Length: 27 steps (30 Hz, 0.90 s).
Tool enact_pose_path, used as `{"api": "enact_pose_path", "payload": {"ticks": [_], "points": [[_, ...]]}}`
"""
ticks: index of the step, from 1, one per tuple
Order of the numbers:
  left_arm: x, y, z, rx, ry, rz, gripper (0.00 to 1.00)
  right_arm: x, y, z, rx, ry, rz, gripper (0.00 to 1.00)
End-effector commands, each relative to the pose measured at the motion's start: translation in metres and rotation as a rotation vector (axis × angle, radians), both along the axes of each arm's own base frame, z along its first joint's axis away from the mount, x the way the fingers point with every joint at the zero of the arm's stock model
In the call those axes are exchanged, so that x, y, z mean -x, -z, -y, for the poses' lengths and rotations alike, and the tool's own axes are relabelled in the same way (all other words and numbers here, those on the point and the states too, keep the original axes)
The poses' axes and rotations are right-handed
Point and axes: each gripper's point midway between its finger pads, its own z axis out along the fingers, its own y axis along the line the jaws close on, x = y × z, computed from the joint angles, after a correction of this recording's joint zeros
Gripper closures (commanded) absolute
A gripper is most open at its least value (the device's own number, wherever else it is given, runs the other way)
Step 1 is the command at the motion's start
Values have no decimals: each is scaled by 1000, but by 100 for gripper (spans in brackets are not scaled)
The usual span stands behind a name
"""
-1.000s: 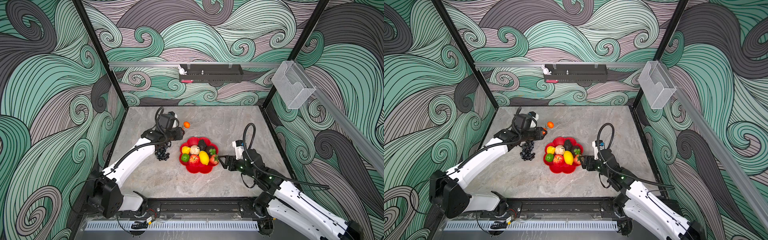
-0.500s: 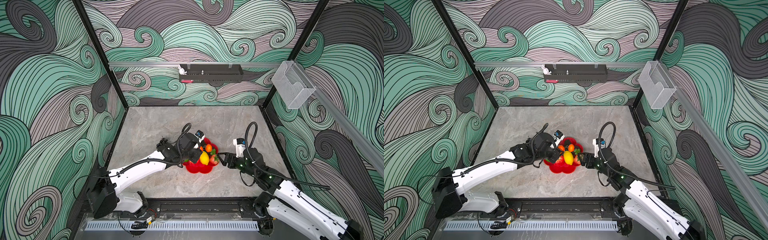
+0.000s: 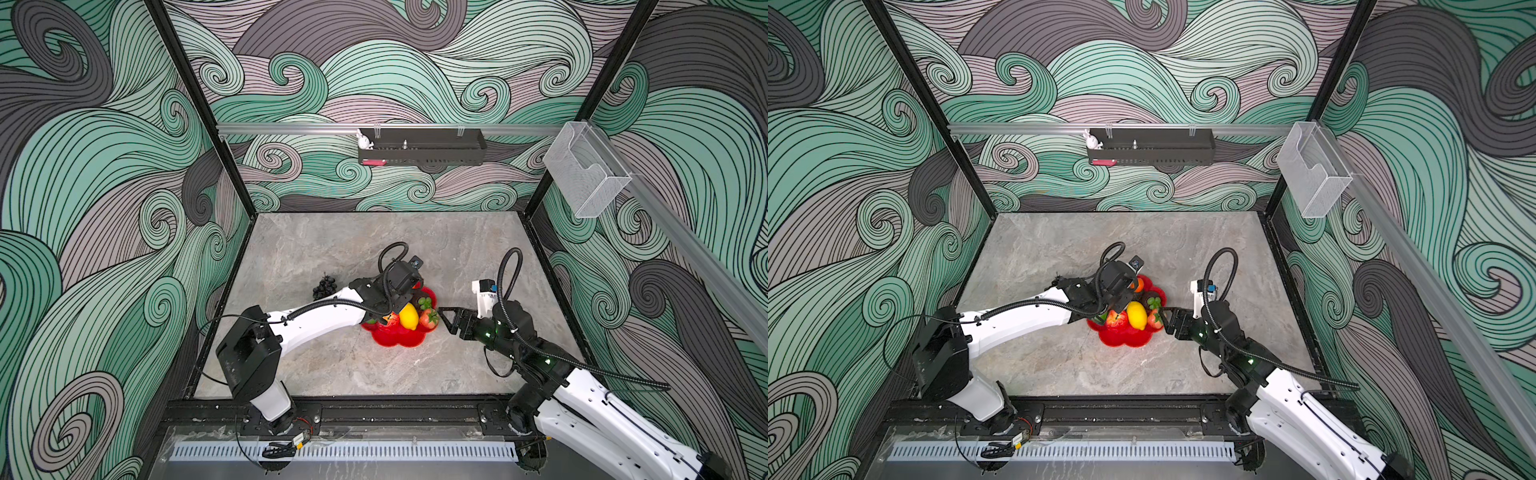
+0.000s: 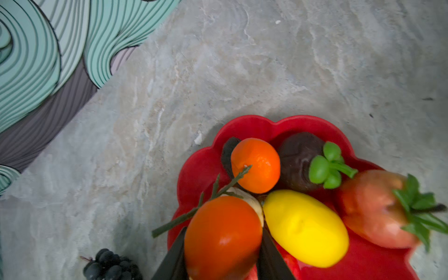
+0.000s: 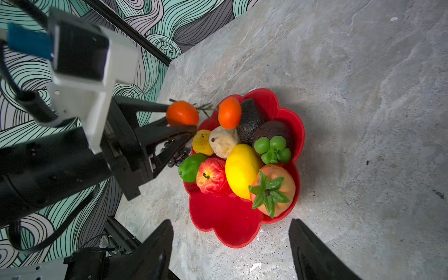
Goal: Arrange fruit in a fruit bowl
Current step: Place the fruits in the fruit bowl.
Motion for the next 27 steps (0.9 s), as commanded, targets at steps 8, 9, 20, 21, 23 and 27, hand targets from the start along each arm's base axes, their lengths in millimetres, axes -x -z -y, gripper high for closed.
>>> {"api": "enact_pose_path", "payload": {"ticks": [8,9,20,21,23,27], "points": [[-35,5,31,-198,155,119,59,2,7,8,19,21,-9,24],[-37,8,35,-211,185,126,59,3,8,8,19,21,-8,24],[-53,34,48,-310,341,128,59,7,12,13,28,25,-11,23],[-52,36,48,-310,360,124,59,7,12,13,28,24,-10,23],[-53,40,46,-308,387,118,59,7,13,13,33,23,-11,23],[-54,43,40,-299,416,106,57,6,14,13,35,24,-13,23]]}}
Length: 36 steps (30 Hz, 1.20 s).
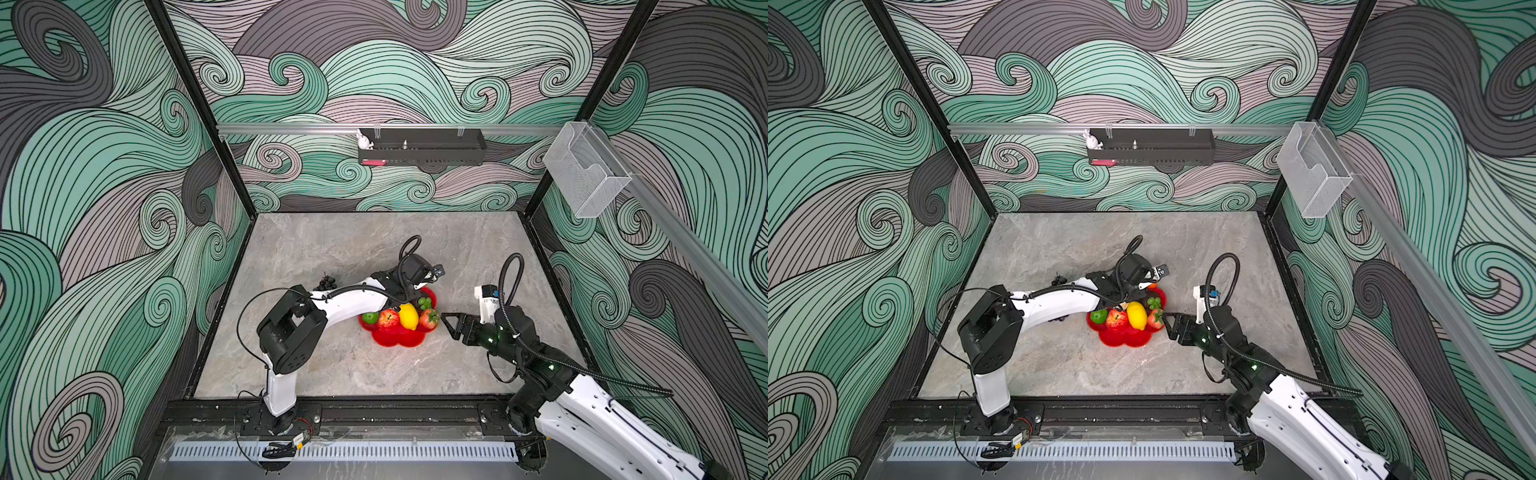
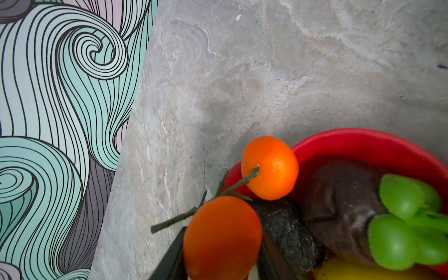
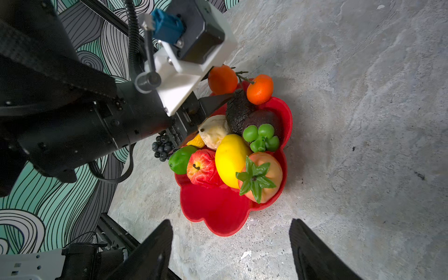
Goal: Arrange fruit in a fruit bowl
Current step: Place the fruits in the fruit bowl.
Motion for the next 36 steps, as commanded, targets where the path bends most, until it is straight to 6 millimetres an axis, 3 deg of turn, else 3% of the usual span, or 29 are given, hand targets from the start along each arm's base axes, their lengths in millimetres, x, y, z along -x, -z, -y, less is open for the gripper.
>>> {"api": "enact_pose_path", "payload": {"ticks": [1,14,23,31,36], "points": [[-3,-2,-1,7,62,-15,56,-2,3,4,18,16,1,23],[-11,6,-21,-25,69,10,54,-2,4,4,24,15,-2,22],[-20,-6,-25,10,19,49,43,-1,7,5,26,17,-9,22],[-11,-27,-36,78,5,56,42,-1,6,5,22,19,-7,23],[-1,-61,-48,255,-40,69,42,-1,6,6,20,21,-6,22]]}}
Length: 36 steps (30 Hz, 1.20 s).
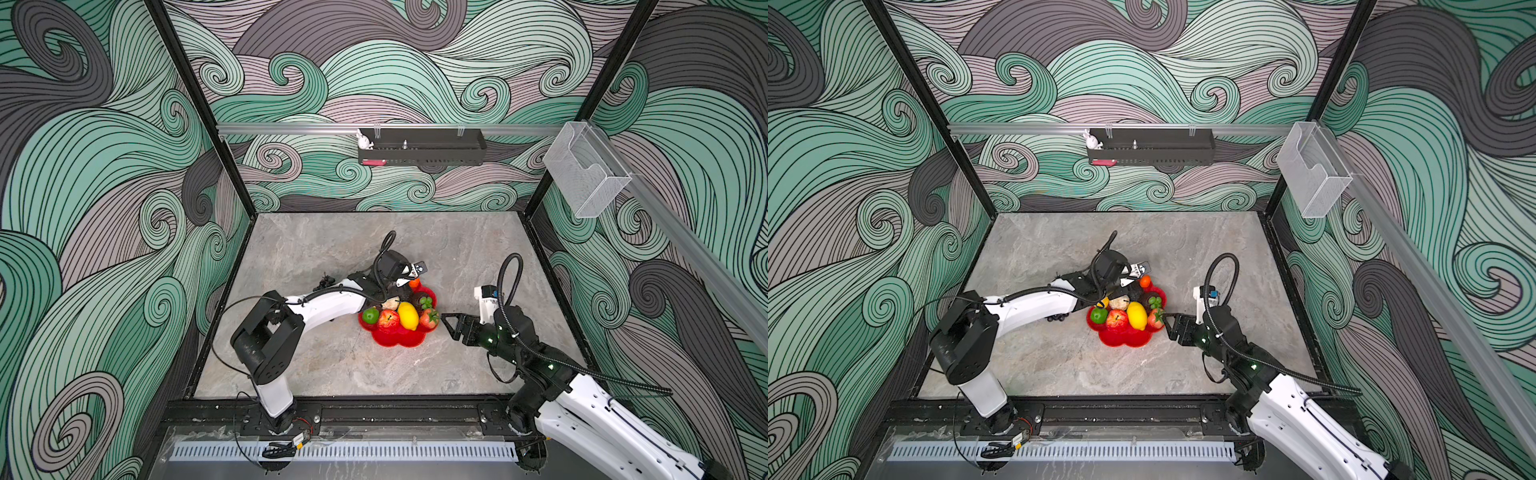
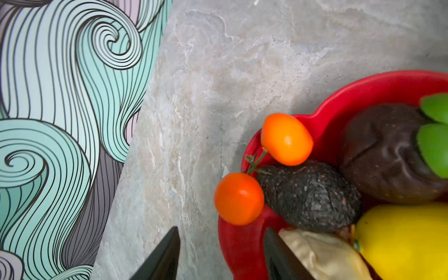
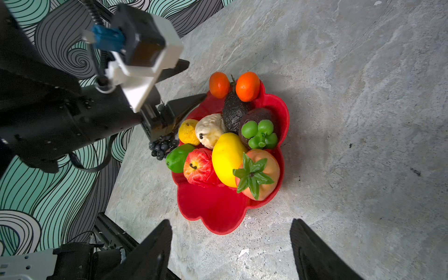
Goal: Arrange fruit in a fruit bowl
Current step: Place the fruits in the fruit bowl, then adjust the fruits in the fruit bowl.
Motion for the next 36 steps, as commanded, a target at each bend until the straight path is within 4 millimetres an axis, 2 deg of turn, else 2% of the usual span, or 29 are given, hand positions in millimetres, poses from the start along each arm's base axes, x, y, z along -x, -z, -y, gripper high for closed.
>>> {"api": "enact_pose_path", "payload": {"ticks": [1,4,7,14,17,24,30,36], "points": [[1,-44,-4,206,-47,29,43,-2,2,5,9,20,7,22],[-7,-58,-17,310,-135,22,46,-2,2,4,9,19,8,22],[-19,-55,-28,339,-242,-33,47,-3,1,3,8,16,9,22],[-36,-9,-31,254,-437,-313,45,-1,2,3,7,12,2,22],[-30,4,-26,261,-505,-452,39,-1,4,4,10,15,0,22],[-14,21,-12,357,-636,-659,34,-2,7,2,7,14,-7,22],[-13,25,-1,401,-634,-703,33,-3,6,0,2,8,-11,22],[-13,4,-29,426,-703,-603,29,-3,4,1,9,11,0,22]]}}
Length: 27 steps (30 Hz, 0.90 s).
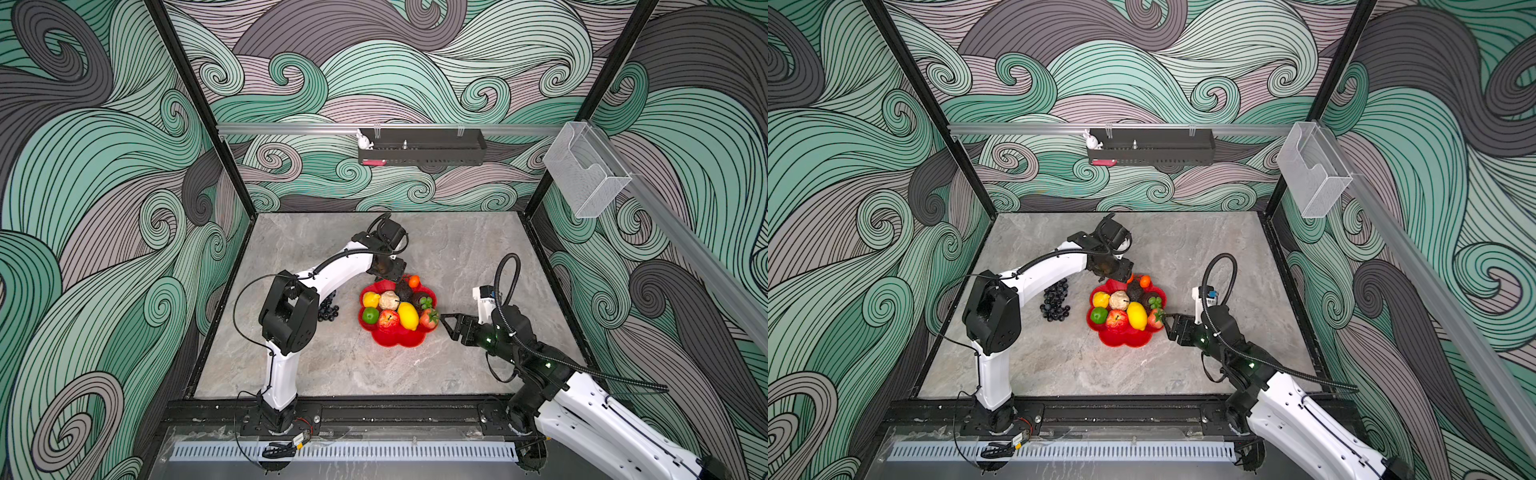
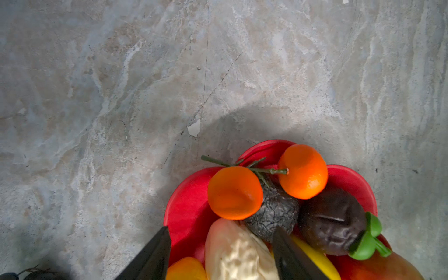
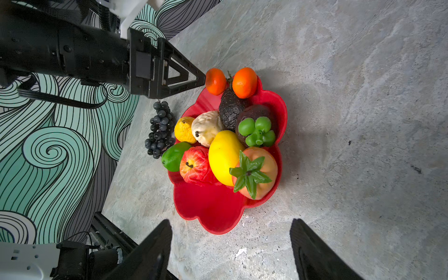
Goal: Arrange fruit in a fruit bowl
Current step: Adjust the fruits in the fruit bowl, then pick up the fruits from the middle-left of the table.
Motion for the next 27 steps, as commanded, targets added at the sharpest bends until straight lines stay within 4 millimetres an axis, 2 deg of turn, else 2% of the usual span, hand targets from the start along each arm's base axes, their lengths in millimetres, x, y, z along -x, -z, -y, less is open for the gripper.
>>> {"api": "enact_pose_path", "payload": {"ticks": [1,3,7,10,13,17,20,24,27], "points": [[4,-30,-28,2,-102,58,29,-2,-2,3,3,11,16,22],[10,-41,-49,-5,-174,105,28,-3,-3,3,8,12,23,22],[26,-51,-113,-73,-357,173,25,-4,-4,3,14,7,32,22],[35,-53,-157,-117,-474,239,20,-4,-3,1,14,1,35,22],[34,-47,-188,-134,-549,246,16,-5,0,0,10,-1,32,22],[16,-41,-203,-153,-594,222,18,-5,3,-3,1,-10,21,22],[-1,-29,-209,-159,-624,163,25,-3,4,-3,2,-15,17,22],[-16,-8,-216,-153,-659,42,45,-1,2,1,5,-9,23,22],[-26,6,-216,-142,-668,-16,56,1,4,3,5,-4,22,22]]}}
